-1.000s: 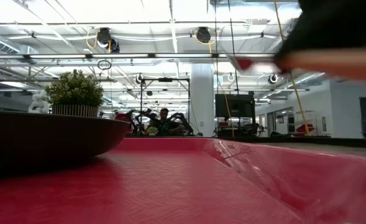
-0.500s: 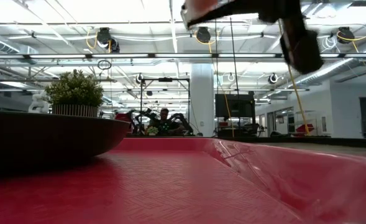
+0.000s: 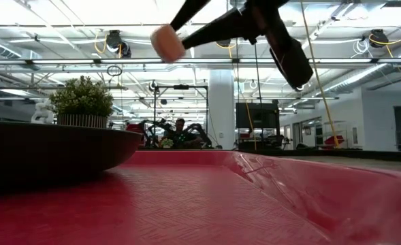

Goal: Pick and place plate/cup/fork/spoon on tray
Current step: Put the orange fork on the red serving tray on the right side of the black plate

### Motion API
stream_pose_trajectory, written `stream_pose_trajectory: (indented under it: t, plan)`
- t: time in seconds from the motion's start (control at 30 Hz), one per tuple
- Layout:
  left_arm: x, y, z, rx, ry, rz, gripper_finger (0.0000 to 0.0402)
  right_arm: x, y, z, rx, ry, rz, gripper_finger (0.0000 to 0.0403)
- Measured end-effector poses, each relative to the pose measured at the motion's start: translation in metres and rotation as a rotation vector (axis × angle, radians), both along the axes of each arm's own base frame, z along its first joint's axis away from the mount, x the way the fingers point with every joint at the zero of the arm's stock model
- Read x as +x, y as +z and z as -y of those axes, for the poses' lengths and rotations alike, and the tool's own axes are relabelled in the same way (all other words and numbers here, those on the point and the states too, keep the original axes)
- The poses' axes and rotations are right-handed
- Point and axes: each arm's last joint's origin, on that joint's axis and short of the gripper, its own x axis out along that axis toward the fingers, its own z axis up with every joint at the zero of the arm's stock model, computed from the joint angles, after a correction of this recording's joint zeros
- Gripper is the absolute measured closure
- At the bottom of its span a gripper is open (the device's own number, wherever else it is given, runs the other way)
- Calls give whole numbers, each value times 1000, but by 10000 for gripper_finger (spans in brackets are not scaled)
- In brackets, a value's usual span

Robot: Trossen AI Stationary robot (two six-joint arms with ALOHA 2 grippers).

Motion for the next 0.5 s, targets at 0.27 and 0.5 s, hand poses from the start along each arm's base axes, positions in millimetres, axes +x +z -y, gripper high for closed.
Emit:
stream_pose_trajectory:
  t: [0.27, 0.5]
  plan:
    - [0, 0, 0, -5, 0, 1, 124, 4, -6, 15, 43, 1, -95, 385]
    - [0, 0, 0, -6, 0, 3, 124, 1, -10, 17, 74, -11, -134, 385]
